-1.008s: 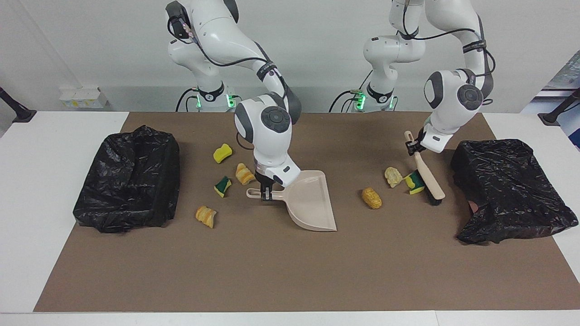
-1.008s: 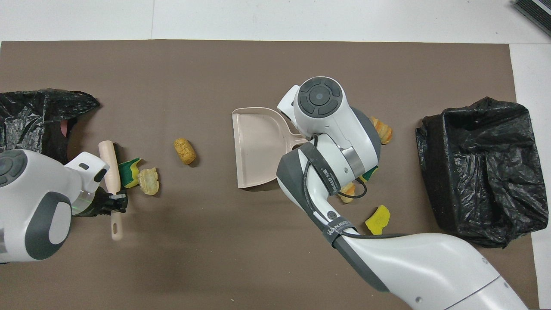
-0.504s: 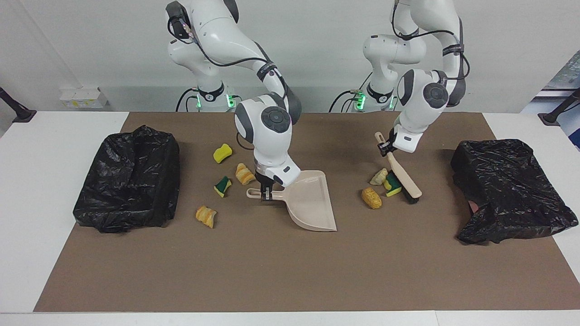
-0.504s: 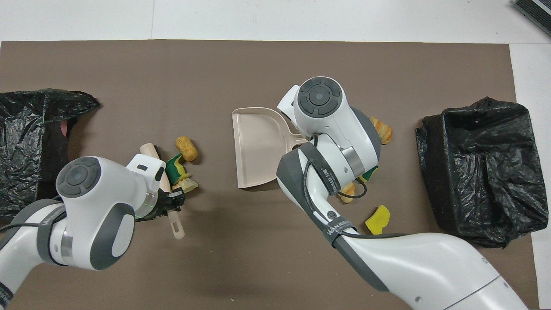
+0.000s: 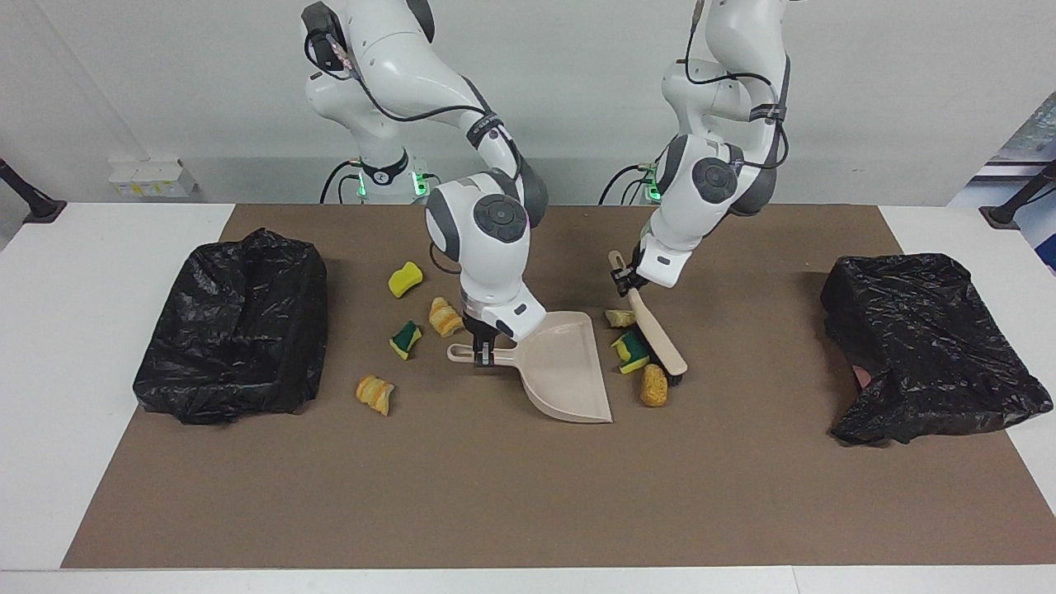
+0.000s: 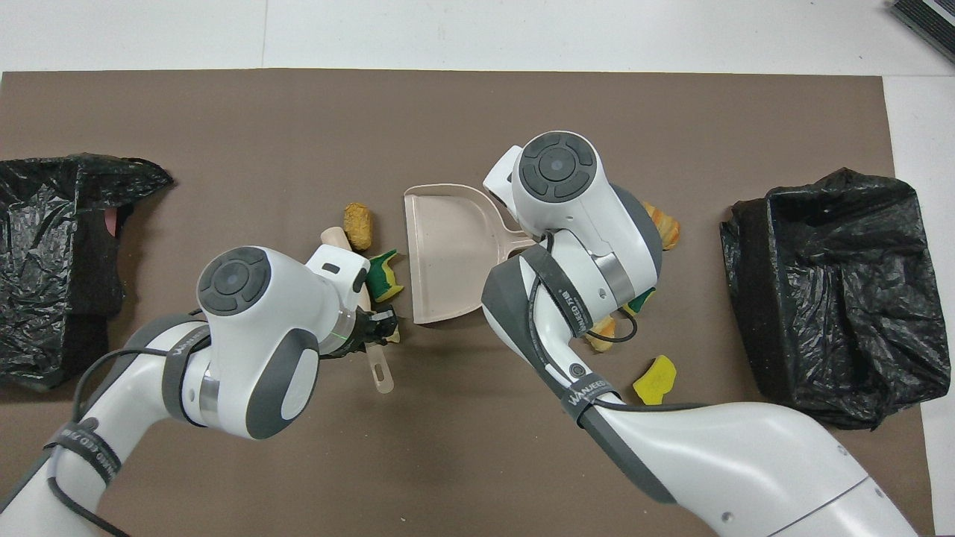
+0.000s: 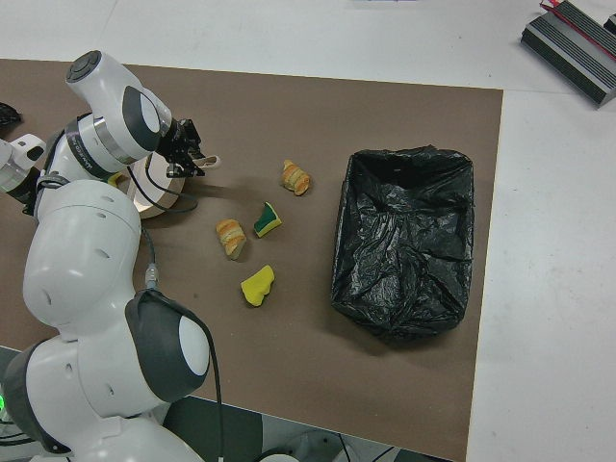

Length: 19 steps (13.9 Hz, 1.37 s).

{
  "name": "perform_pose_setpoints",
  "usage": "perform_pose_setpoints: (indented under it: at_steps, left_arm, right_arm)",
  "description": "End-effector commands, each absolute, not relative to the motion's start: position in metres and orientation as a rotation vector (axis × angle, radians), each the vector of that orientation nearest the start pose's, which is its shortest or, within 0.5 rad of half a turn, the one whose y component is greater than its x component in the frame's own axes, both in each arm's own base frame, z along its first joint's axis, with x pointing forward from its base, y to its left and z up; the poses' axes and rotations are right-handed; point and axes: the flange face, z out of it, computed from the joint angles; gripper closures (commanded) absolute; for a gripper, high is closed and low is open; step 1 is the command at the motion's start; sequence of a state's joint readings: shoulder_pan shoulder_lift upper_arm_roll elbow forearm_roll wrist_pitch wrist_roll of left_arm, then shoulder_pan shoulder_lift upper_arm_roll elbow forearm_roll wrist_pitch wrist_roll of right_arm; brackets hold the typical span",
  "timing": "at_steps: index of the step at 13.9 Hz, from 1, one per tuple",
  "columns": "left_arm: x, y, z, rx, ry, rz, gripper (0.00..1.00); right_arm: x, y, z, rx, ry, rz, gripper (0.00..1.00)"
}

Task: Sweep and dump trash in bin
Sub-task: 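Sweep the sponge and bread pieces into the dustpan with the left gripper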

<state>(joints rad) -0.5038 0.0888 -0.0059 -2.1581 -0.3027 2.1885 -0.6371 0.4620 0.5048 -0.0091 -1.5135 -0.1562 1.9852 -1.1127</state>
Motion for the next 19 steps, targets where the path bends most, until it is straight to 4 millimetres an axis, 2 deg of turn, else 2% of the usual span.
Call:
perform_pose_setpoints:
  at_steps: [1, 3, 5, 7, 9, 11, 14, 16, 17, 18, 19]
  left_arm:
    - [0.473, -0.318, 0.361, -3.316, -0.428, 0.292, 1.00]
    - [0.465, -0.349, 0.379, -3.367, -0.367, 0.267, 1.00]
    - [0.469, -0.366, 0.400, -3.398, -0.341, 0.237, 1.00]
    - [0.470, -0.354, 0.419, -3.400, -0.349, 0.248, 1.00]
    - [0.470, -0.339, 0.419, -3.348, -0.396, 0.322, 1.00]
    - [0.463, -0.319, 0.414, -3.231, -0.631, 0.402, 1.00]
    - [0.438, -0.301, 0.402, -3.050, -0.961, 0.438, 1.00]
    - [0.425, -0.303, 0.402, -2.899, -1.157, 0.485, 1.00]
    - [0.420, -0.304, 0.403, -2.858, -1.218, 0.490, 1.00]
    - [0.406, -0.304, 0.397, -2.832, -1.236, 0.496, 1.00]
    - [0.382, -0.309, 0.391, -2.846, -1.186, 0.489, 1.00]
  right_arm:
    - [0.632, 0.291, 0.370, 2.067, 2.192, -0.092, 1.00]
    - [0.633, 0.291, 0.371, 2.070, 2.190, -0.080, 1.00]
    - [0.634, 0.291, 0.371, 2.068, 2.192, -0.075, 1.00]
    - [0.634, 0.291, 0.371, 2.066, 2.191, -0.076, 1.00]
    - [0.635, 0.290, 0.371, 2.061, 2.189, -0.076, 1.00]
    - [0.635, 0.290, 0.371, 2.058, 2.188, -0.078, 1.00]
    - [0.634, 0.290, 0.371, 2.050, 2.189, -0.082, 1.00]
    - [0.634, 0.290, 0.370, 2.042, 2.195, -0.086, 1.00]
    - [0.633, 0.291, 0.369, 2.034, 2.202, -0.089, 1.00]
    - [0.632, 0.290, 0.367, 2.024, 2.211, -0.097, 1.00]
    - [0.632, 0.291, 0.365, 1.997, 2.235, -0.090, 1.00]
